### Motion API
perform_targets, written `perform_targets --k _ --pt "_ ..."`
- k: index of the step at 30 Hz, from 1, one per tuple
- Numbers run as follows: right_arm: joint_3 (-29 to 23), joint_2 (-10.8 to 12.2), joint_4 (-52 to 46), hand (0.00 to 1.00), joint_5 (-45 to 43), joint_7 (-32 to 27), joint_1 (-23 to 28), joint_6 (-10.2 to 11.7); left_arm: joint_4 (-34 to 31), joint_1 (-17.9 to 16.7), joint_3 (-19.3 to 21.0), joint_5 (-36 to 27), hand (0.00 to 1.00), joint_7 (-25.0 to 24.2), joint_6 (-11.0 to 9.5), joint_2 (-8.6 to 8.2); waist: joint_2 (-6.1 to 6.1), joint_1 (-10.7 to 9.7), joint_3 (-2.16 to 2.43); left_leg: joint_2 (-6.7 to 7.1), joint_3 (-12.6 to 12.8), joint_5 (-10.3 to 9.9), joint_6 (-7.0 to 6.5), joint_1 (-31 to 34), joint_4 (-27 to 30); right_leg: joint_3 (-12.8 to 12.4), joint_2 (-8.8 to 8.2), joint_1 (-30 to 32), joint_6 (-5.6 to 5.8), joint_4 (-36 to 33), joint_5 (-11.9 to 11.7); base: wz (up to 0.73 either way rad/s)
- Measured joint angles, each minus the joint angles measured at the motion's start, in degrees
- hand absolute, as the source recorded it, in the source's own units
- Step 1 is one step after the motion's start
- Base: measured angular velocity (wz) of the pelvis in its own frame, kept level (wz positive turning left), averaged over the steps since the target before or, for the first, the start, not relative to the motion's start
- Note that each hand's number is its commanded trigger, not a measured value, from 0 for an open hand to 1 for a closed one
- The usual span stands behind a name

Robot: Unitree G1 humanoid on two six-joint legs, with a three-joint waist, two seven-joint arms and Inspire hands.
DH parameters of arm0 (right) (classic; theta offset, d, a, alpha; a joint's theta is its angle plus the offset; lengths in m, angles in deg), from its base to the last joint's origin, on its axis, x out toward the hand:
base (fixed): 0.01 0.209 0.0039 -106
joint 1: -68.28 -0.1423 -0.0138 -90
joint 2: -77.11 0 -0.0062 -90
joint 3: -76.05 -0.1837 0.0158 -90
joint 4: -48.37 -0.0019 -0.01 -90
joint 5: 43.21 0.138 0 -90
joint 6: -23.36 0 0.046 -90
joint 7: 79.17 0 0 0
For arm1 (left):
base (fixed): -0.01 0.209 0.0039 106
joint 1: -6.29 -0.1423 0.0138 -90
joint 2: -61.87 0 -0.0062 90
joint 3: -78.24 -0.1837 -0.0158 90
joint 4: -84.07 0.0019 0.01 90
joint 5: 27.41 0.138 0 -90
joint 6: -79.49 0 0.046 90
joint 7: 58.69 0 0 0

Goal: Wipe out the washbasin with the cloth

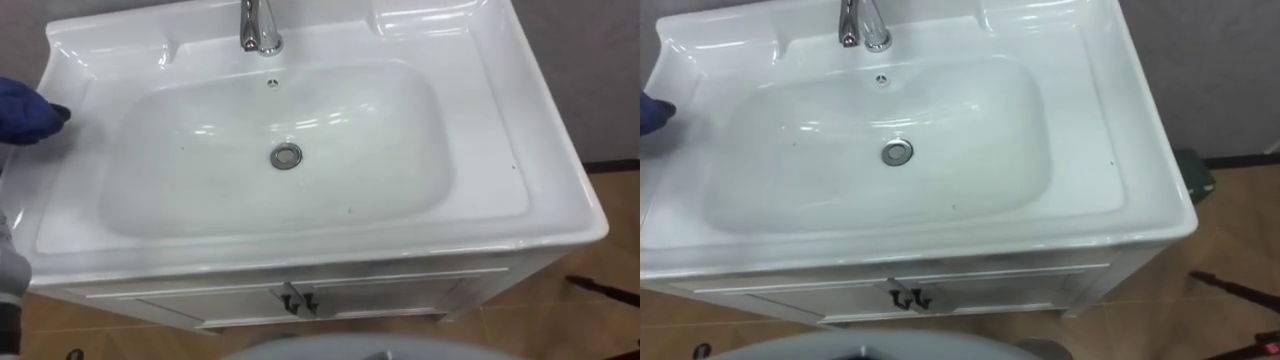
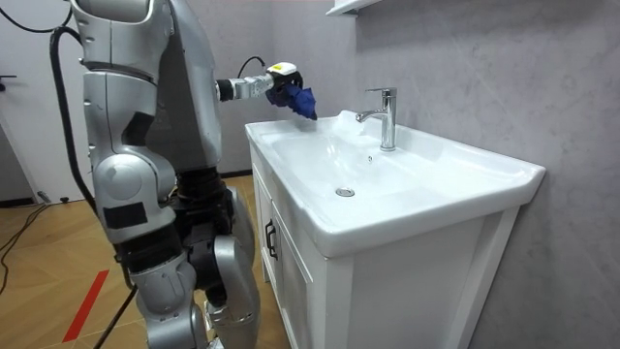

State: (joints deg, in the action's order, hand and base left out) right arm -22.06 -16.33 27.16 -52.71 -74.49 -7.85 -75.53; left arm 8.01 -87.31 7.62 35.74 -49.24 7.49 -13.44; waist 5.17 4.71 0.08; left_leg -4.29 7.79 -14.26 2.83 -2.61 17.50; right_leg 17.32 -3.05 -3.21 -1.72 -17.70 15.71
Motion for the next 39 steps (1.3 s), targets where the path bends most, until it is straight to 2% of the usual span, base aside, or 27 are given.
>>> perform_targets --k 3,6,13,17,23,27,32,33,39 --pt "0.1 0.0 0.0 0.00 0.0 0.4 0.1 0.0 0.1 -0.8 0.4 0.2 1.00 -0.1 0.8 0.00 0.05 0.3 -0.02 0.01 -0.1 0.0 0.00 0.0 0.0 0.1 -0.02 -0.1 0.00 0.0 0.0 0.00" --pt "0.2 0.0 0.0 0.00 0.0 0.5 -0.1 0.0 0.1 -1.9 0.4 0.2 1.00 -0.1 0.9 -0.01 0.17 0.3 -0.16 0.04 -0.2 0.0 0.00 -0.1 0.1 0.2 -0.03 -0.4 0.00 0.1 0.0 0.04" --pt "0.6 0.0 0.0 0.00 0.3 0.4 -0.9 -0.5 0.1 -3.7 0.3 0.1 1.00 -0.1 1.2 -0.17 -0.04 0.1 -0.14 0.07 -0.3 0.0 0.01 0.3 0.1 0.3 -0.05 -0.1 0.01 0.1 0.0 0.00" --pt "0.7 0.0 0.0 0.00 0.3 0.2 -0.9 -0.7 0.1 -4.1 -0.3 0.0 1.00 -0.3 2.0 -1.34 -0.09 -0.2 -0.11 0.07 -0.1 0.0 0.01 0.4 0.1 0.2 -0.04 0.1 0.01 0.0 0.0 0.00" --pt "2.4 0.1 -0.2 0.00 0.5 -0.2 -0.9 -0.3 0.0 -4.2 -2.3 -0.8 1.00 -0.3 1.6 -3.15 -0.19 -1.4 -0.10 0.05 -0.1 0.0 0.01 0.4 0.0 0.3 -0.03 -0.1 0.02 0.2 0.0 0.00" --pt "2.4 0.3 0.0 0.00 0.6 -0.2 -0.7 -0.4 -0.2 -4.2 -2.4 -1.4 1.00 -0.3 0.3 -3.16 -0.40 -2.0 -0.13 -0.04 -0.2 0.0 0.01 0.2 0.0 0.4 0.18 -0.7 0.04 1.1 -0.2 0.00" --pt "2.4 1.2 0.0 0.00 0.6 -0.2 -1.0 -0.4 -0.5 -4.2 -2.5 -1.4 1.00 -0.3 0.1 -3.16 -0.65 -2.8 -0.21 -0.01 -0.2 0.0 0.01 0.0 0.0 0.4 0.19 -0.8 0.06 1.2 -0.2 0.00" --pt "2.4 1.3 0.0 0.00 0.6 -0.1 -1.0 -0.3 -0.5 -4.2 -2.5 -1.4 1.00 -0.3 0.1 -3.16 -0.40 -2.9 -0.33 -0.01 -0.2 0.0 0.01 0.0 0.0 0.3 0.20 -0.8 0.07 1.2 -0.2 0.00" --pt "2.3 1.3 0.0 0.00 0.4 0.6 -1.0 -0.4 -0.5 -3.9 -2.5 -1.3 1.00 -1.0 0.1 -3.16 0.08 -3.6 -0.20 0.01 -0.3 0.0 0.01 0.0 0.0 0.4 0.18 -0.9 0.08 1.1 -0.2 0.01"
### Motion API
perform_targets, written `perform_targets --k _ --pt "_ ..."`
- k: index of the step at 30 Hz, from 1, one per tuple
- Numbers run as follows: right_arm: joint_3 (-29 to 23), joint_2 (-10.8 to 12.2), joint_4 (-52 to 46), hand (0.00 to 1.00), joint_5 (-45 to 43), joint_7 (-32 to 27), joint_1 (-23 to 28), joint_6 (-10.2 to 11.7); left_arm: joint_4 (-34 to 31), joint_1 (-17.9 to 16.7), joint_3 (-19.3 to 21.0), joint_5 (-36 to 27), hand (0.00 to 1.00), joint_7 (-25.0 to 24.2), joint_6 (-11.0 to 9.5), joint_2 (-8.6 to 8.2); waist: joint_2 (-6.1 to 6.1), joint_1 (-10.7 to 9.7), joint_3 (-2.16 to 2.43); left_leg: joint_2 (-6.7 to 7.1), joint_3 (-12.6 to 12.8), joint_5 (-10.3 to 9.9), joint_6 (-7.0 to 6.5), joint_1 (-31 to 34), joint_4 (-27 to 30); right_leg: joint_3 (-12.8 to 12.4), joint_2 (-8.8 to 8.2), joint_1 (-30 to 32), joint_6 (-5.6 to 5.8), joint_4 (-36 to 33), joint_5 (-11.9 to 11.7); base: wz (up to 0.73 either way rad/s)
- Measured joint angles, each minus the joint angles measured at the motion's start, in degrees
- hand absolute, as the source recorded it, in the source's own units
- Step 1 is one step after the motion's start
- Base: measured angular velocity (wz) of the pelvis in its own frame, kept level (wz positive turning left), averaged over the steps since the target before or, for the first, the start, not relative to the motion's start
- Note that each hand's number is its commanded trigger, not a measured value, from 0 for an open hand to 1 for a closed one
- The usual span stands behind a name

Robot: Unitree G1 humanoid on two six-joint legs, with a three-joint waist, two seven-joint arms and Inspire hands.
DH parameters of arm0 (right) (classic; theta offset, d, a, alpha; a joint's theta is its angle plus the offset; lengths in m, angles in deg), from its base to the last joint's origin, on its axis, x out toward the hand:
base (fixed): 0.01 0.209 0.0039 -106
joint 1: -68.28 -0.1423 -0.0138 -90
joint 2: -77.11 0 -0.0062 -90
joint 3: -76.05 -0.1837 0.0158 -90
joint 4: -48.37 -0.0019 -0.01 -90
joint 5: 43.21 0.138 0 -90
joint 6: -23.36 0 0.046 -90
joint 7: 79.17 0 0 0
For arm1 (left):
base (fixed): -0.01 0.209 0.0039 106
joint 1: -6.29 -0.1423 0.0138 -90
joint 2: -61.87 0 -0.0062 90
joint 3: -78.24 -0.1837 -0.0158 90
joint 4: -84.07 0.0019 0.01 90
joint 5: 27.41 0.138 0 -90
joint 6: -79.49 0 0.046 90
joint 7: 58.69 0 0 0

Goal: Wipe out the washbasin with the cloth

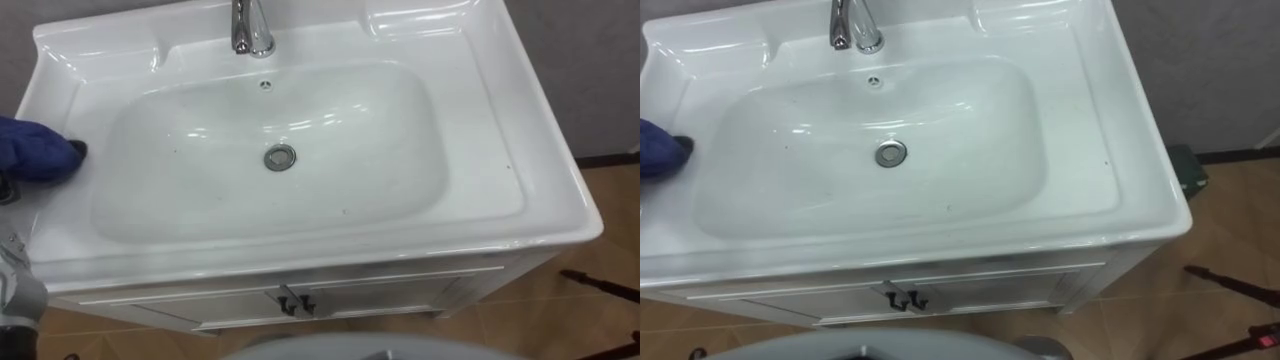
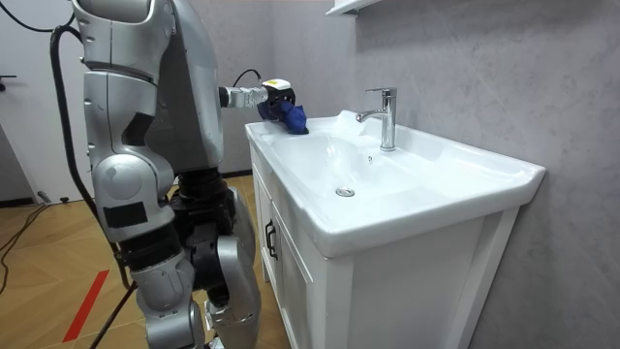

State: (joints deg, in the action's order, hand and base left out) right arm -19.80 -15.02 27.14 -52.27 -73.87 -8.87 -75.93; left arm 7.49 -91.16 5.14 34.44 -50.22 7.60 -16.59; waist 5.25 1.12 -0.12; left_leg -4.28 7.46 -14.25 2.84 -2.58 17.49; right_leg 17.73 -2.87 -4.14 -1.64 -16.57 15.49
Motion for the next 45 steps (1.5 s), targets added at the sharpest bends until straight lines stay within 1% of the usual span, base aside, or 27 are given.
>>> perform_targets --k 5,6,8,9,13,16,17,18,19,20,23,25,28,30,32,34,36,39,41,45 --pt "0.0 0.0 0.1 0.00 0.0 1.2 -0.5 0.1 0.0 0.0 -0.2 0.0 1.00 -1.5 -0.3 0.00 0.32 -0.7 -0.10 0.01 -0.1 0.0 0.00 -0.1 0.0 0.1 -0.02 0.0 0.00 -0.1 0.0 0.00" --pt "0.0 0.0 0.1 0.00 0.1 1.2 -0.5 0.2 0.0 0.0 -0.2 0.0 1.00 -1.9 -0.5 0.00 0.17 -0.7 -0.23 0.02 0.0 0.0 0.00 -0.1 0.0 0.0 -0.03 0.0 0.00 -0.1 0.0 0.00" --pt "0.0 0.0 0.1 0.00 0.2 1.3 -0.5 0.5 0.1 0.0 -0.3 0.0 1.00 -2.6 -0.6 -0.01 0.27 -0.7 -0.18 0.02 0.0 0.0 0.00 -0.2 0.0 -0.2 0.01 0.0 0.00 -0.1 0.0 -0.03" --pt "0.0 0.0 0.1 0.00 0.2 1.5 -0.5 0.5 0.1 -0.1 -0.3 0.0 1.00 -3.0 -0.6 -0.01 0.05 -0.7 -0.28 0.02 0.0 0.0 0.00 -0.2 0.0 -0.3 0.01 0.1 0.00 -0.1 0.0 0.00" --pt "-0.1 0.0 0.1 0.00 0.0 1.8 -0.4 0.5 0.1 -0.9 -0.3 0.0 1.00 -3.6 -0.6 -0.22 0.20 -0.8 -0.12 0.01 0.3 0.0 0.00 -0.2 0.0 -0.5 0.02 0.1 0.01 -0.1 0.0 0.00" --pt "-0.1 0.0 0.2 0.00 0.0 2.0 -0.4 0.4 0.1 -1.2 -0.3 0.0 1.00 -5.5 -0.5 -0.88 0.25 -0.8 -0.07 0.00 0.3 0.0 0.00 -0.2 0.0 -0.5 0.03 0.2 0.01 -0.1 0.0 0.00" --pt "-0.1 0.0 0.1 0.00 0.0 2.2 -0.4 0.4 0.1 -1.2 -0.3 0.0 1.00 -5.8 -0.4 -1.34 0.27 -0.7 -0.06 0.00 0.3 0.0 0.00 -0.2 0.0 -0.5 0.03 0.2 0.01 -0.1 0.0 0.00" --pt "-0.1 -0.1 0.1 0.00 0.0 2.4 -0.5 0.4 0.4 -1.2 -0.3 0.0 0.95 -6.5 -0.4 -1.58 0.24 -0.7 -0.06 0.00 0.3 0.0 0.00 -0.2 0.0 -0.5 0.03 0.2 0.01 -0.1 0.0 0.00" --pt "-0.1 -0.1 0.1 0.00 0.0 2.4 -0.5 0.5 0.6 -1.2 -0.4 0.0 0.70 -6.8 -0.4 -1.62 0.26 -0.7 -0.05 -0.01 0.4 0.0 0.00 -0.2 0.0 -0.5 0.04 0.2 0.01 -0.1 0.0 0.00" --pt "-0.1 -0.1 0.1 0.00 0.0 2.4 -1.0 0.4 1.4 -1.2 -0.4 0.0 0.00 -7.1 -0.4 -1.70 0.28 -0.7 -0.05 -0.01 0.4 0.0 0.00 -0.3 0.0 -0.5 0.05 0.2 0.01 -0.1 0.0 0.00" --pt "-0.1 -0.1 0.4 0.00 0.0 2.4 -1.5 -0.2 3.7 -1.2 -0.4 0.0 0.00 -7.9 -0.2 -2.32 0.04 -0.9 -0.20 0.00 0.6 0.0 0.00 -0.5 -0.1 -0.5 0.05 0.1 0.01 -0.2 0.0 -0.03" --pt "-0.1 -0.1 0.4 0.00 0.0 2.4 -1.7 -0.3 5.7 -0.9 -0.7 0.0 0.00 -8.2 -0.2 -2.37 0.00 -0.9 -0.20 0.00 0.7 0.0 0.00 -0.6 -0.1 -0.5 0.02 0.2 0.01 -0.2 0.0 -0.03" --pt "-0.1 -0.1 0.5 0.00 0.0 2.3 -2.2 -0.8 6.0 -0.9 -0.8 0.1 0.00 -8.8 -0.1 -2.37 -0.15 -0.8 -0.11 -0.02 0.9 0.0 0.00 -0.6 -0.1 -0.6 0.01 0.2 0.02 -0.2 0.0 0.00" --pt "-0.1 -0.1 0.3 0.00 -0.3 2.3 -2.1 -1.2 5.7 -0.9 -0.8 0.3 0.00 -10.3 0.3 -2.37 -0.22 -0.8 -0.07 -0.04 1.1 0.0 0.00 -1.0 -0.1 -0.7 0.03 -0.2 0.02 -0.2 0.0 0.00" --pt "-0.5 0.0 0.0 0.00 -0.7 2.1 -2.2 -1.5 5.7 -0.8 -0.8 1.5 0.00 -11.7 0.4 -2.37 -0.28 -0.9 -0.05 -0.04 1.2 0.0 0.00 -1.2 -0.1 -0.6 0.02 -0.4 0.02 -0.2 0.0 0.00" --pt "-0.7 0.0 0.0 0.00 -2.2 1.8 -2.2 -1.8 5.9 -0.5 -0.8 2.5 0.00 -12.8 0.4 -2.38 -0.35 -0.8 -0.01 -0.05 1.4 0.0 0.00 -1.5 -0.1 -1.1 0.02 -0.6 0.07 -0.2 0.1 -0.03" --pt "-1.2 0.0 0.0 0.00 -3.1 1.7 -2.4 -2.2 5.9 -0.4 -0.8 3.4 0.00 -13.9 0.8 -2.41 -0.45 -0.8 0.04 -0.04 1.7 0.0 0.00 -1.9 -0.2 -1.6 0.03 -0.9 0.14 -0.3 0.1 -0.08" --pt "-1.2 0.0 0.0 0.00 -3.1 1.7 -2.6 -2.9 5.7 -0.1 -1.4 4.1 0.00 -15.3 2.7 -2.41 -0.49 -1.1 0.07 0.01 1.8 0.0 -0.01 -2.1 -0.3 -1.9 0.05 -1.0 0.15 -0.3 0.2 -0.05" --pt "-1.2 0.0 0.0 0.00 -3.1 1.7 -2.6 -3.3 5.7 0.2 -1.4 4.1 0.00 -15.8 3.1 -2.41 -0.51 -1.1 0.08 0.01 1.8 0.0 -0.01 -2.1 -0.3 -1.9 0.06 -1.0 0.15 -0.3 0.2 0.00" --pt "-2.2 -0.1 0.1 0.00 -2.9 1.7 -2.6 -3.3 5.8 0.4 -1.4 5.3 0.00 -16.5 3.2 -2.51 -0.50 -1.1 0.09 0.00 1.8 0.0 0.00 -2.3 -0.4 -2.0 0.08 -1.0 0.15 -0.3 0.2 0.00"
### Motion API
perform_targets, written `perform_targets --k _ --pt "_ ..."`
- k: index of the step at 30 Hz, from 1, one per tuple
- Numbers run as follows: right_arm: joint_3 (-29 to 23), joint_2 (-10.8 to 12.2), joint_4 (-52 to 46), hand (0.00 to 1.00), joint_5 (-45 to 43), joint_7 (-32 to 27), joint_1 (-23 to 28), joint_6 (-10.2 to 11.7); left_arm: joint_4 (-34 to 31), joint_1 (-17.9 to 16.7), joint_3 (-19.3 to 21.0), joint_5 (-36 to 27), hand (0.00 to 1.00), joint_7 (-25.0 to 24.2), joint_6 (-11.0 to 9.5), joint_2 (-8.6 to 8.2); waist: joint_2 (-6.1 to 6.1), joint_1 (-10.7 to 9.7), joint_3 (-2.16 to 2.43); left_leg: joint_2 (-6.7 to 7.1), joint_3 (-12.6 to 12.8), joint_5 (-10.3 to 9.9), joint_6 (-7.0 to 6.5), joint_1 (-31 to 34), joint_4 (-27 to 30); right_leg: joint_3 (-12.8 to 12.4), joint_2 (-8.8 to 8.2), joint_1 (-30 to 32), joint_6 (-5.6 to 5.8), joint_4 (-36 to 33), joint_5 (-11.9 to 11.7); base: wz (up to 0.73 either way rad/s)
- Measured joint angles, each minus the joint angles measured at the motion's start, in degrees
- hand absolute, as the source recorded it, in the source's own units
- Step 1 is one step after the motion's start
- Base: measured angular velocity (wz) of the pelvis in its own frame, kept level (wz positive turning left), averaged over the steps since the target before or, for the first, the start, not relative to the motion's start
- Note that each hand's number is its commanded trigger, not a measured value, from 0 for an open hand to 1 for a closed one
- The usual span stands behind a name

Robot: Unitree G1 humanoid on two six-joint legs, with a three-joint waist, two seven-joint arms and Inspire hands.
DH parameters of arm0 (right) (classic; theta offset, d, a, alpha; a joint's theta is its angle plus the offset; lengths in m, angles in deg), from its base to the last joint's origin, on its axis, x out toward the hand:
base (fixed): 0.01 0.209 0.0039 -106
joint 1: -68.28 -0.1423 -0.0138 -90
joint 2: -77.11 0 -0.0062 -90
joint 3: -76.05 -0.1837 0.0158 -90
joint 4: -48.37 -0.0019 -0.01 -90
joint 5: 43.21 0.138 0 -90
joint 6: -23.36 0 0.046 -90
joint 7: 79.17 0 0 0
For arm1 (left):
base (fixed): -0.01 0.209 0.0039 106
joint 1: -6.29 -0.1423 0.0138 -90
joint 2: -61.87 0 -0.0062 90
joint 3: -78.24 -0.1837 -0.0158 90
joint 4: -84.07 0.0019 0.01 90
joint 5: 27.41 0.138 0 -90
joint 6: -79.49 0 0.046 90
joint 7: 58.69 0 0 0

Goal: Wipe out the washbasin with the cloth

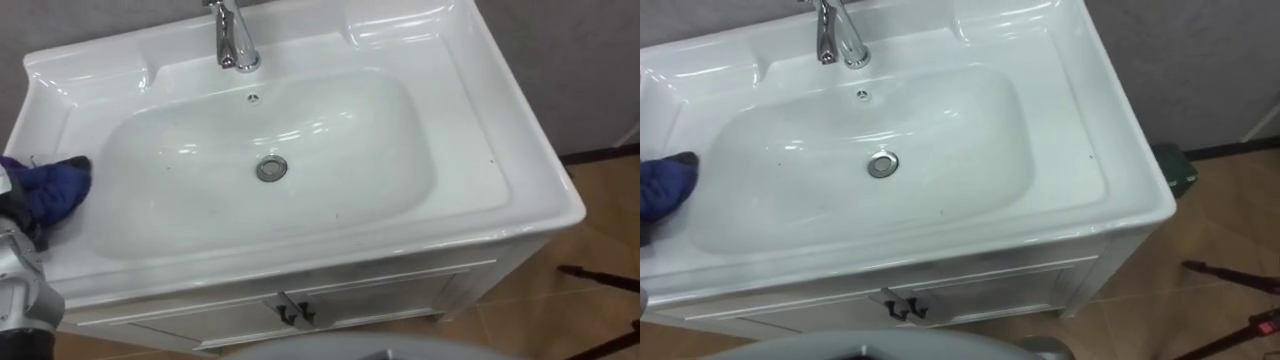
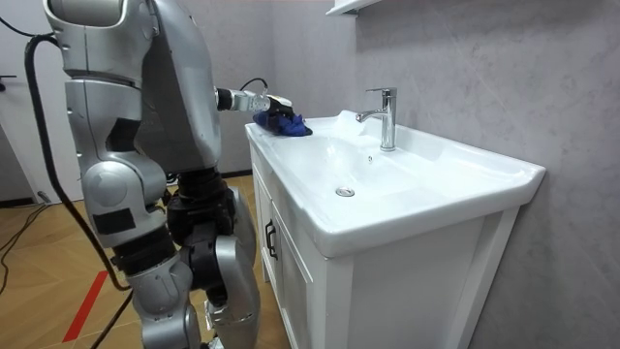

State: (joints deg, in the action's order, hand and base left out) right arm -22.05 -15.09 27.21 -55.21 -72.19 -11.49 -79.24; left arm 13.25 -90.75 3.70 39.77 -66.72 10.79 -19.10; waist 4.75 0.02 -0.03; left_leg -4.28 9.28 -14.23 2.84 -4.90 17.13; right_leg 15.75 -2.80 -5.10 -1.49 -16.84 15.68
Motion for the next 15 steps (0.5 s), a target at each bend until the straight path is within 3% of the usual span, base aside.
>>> perform_targets --k 8,15 --pt "0.1 0.1 0.4 0.00 2.9 -0.9 0.2 0.1 -1.0 0.1 0.0 -0.2 0.00 0.1 0.1 -0.23 -0.11 0.4 0.06 0.02 0.0 0.0 0.00 -0.6 -0.5 0.1 0.02 -0.4 0.01 0.2 0.0 0.00" --pt "0.1 0.9 0.4 0.00 3.6 -2.3 0.5 1.1 -4.2 0.9 0.0 -0.6 0.00 -0.5 -0.1 -0.36 -0.94 0.5 0.51 -0.02 -0.2 0.0 0.00 0.1 -0.3 0.3 0.01 0.0 0.02 0.0 0.0 0.01"
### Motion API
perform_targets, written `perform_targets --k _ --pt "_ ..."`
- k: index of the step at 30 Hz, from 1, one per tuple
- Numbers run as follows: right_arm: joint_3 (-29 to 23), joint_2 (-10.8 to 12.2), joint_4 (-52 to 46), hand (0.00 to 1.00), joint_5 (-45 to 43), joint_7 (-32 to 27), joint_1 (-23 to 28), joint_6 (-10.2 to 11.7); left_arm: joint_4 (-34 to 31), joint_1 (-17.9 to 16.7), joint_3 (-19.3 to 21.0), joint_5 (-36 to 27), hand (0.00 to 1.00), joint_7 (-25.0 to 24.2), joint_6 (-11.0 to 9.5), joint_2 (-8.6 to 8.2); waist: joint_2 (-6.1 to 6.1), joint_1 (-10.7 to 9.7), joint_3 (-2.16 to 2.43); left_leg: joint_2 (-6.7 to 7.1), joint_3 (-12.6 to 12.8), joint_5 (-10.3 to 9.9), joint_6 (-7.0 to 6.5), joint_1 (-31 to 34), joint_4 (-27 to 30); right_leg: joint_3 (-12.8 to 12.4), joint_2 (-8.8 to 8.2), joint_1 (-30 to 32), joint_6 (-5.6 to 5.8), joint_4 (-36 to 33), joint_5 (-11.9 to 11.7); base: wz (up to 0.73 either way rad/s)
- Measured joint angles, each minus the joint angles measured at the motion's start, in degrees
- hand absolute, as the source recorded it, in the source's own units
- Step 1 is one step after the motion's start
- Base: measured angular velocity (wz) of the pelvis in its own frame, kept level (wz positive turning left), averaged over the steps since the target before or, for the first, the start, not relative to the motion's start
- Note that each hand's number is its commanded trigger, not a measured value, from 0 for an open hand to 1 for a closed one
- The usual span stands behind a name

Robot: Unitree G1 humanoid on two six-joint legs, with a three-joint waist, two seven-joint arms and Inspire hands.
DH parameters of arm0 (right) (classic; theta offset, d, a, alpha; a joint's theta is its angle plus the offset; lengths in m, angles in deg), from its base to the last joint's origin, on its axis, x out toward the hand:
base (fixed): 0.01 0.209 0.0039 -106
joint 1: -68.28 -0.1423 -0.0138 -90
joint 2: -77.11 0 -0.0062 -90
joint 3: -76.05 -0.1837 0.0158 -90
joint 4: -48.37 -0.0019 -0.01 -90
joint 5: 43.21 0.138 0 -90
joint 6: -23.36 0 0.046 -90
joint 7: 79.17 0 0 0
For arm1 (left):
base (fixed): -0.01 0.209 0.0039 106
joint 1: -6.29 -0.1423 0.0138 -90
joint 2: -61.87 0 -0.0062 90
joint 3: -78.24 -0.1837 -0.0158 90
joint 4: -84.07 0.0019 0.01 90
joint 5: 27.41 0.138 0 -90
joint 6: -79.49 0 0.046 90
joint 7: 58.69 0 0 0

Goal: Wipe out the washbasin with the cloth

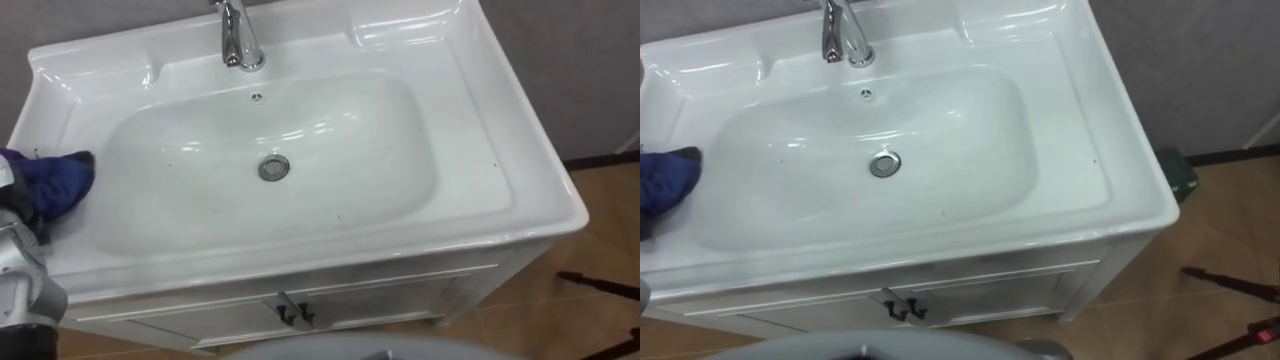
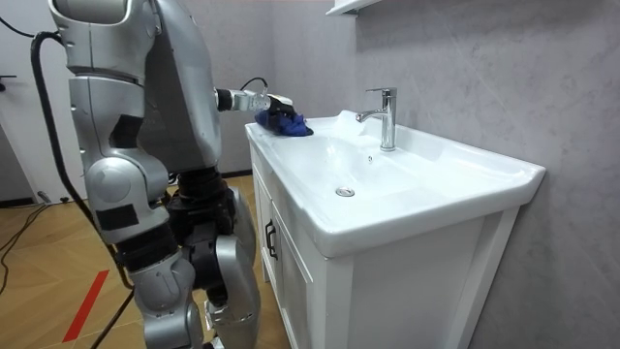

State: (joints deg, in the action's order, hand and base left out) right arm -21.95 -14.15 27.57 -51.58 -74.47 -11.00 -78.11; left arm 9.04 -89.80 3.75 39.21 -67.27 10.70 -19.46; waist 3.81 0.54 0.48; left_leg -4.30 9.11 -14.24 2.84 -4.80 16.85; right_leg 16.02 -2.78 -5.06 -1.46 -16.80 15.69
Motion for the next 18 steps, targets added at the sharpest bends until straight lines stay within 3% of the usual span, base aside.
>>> perform_targets --k 8,13,18 --pt "0.7 1.1 0.2 0.00 0.8 -0.3 -0.4 2.1 -11.0 0.0 -0.2 -3.8 0.00 1.8 -2.9 0.00 -0.03 -0.5 -0.33 0.01 -0.5 0.0 0.00 1.3 0.7 0.0 -0.05 1.0 0.02 0.0 -0.1 0.01" --pt "2.4 1.1 0.9 0.00 1.0 -0.6 -1.2 2.3 -11.7 1.7 -0.6 -6.2 0.00 5.3 -4.3 -0.01 0.61 -1.6 -1.17 0.13 -0.5 0.0 0.00 1.5 0.5 0.0 -0.10 1.2 0.04 0.0 -0.1 -0.01" --pt "3.4 1.4 2.2 0.00 0.8 -0.9 -1.1 3.4 -16.9 1.7 -0.6 -6.3 0.00 8.9 -6.8 -1.07 0.74 -2.1 -1.17 0.17 -0.5 0.0 0.00 1.6 0.4 0.0 -0.04 1.2 0.06 0.0 -0.1 0.00"
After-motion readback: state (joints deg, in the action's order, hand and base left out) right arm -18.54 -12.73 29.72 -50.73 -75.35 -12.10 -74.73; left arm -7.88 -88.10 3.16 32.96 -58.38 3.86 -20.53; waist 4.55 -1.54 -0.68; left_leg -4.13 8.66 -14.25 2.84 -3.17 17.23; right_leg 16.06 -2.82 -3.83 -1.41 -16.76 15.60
